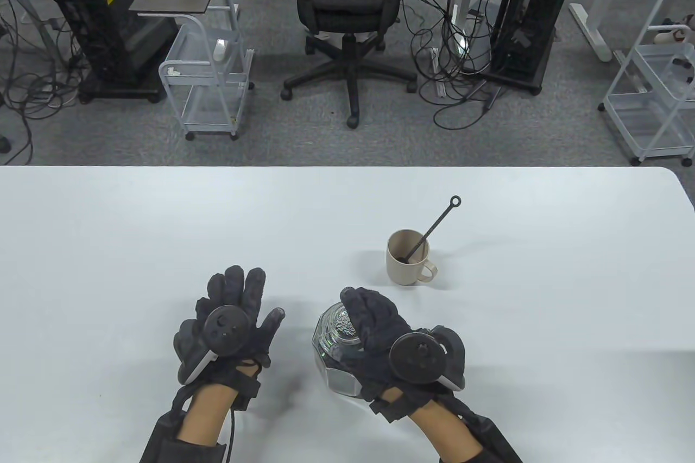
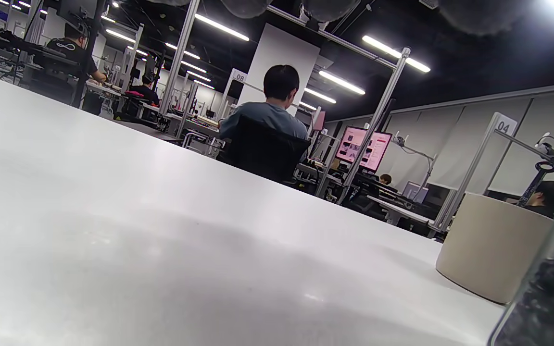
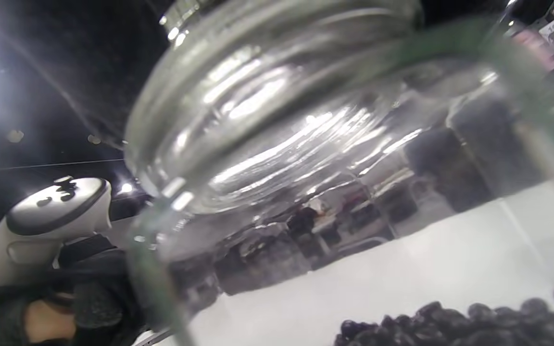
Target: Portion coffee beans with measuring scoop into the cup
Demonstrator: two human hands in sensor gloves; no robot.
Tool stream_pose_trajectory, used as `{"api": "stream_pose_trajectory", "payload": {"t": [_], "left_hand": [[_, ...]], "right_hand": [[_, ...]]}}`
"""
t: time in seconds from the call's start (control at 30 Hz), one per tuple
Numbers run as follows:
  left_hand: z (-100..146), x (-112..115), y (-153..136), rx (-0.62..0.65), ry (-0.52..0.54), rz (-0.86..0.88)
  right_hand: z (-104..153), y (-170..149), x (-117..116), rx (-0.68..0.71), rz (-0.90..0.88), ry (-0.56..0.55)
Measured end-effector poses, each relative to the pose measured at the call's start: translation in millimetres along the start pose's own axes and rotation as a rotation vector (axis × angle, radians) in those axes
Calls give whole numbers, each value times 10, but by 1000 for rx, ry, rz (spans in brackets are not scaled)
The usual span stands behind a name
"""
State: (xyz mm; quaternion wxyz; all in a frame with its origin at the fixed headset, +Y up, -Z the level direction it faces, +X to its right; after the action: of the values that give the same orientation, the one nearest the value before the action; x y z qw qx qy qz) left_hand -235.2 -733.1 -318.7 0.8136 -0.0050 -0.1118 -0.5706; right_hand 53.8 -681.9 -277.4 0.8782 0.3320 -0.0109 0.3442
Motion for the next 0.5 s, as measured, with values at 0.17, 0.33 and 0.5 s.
{"api": "stream_pose_trajectory", "payload": {"t": [0.17, 0.33, 0.5], "left_hand": [[16, 10, 11, 12, 4, 6], [-4, -1, -2, 20, 6, 39], [27, -39, -42, 17, 23, 34]], "right_hand": [[19, -26, 45, -18, -64, -69], [37, -63, 328, -25, -121, -173], [-9, -211, 712, -89, -75, -195]]}}
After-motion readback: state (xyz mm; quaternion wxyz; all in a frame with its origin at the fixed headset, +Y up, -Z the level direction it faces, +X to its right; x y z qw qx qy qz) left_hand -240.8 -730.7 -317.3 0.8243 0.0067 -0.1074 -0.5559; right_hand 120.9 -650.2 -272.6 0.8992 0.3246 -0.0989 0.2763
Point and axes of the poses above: the tracker on the back of each hand, its own y axis roughly to the thumb side, its own z axis roughly from the fingertips to the wrist, x = y × z, the point moved 1 cm from there along -z, roughly from the wrist to the fingertips, and after that the axes turned 15 degrees about -y, right-handed, at the moved point
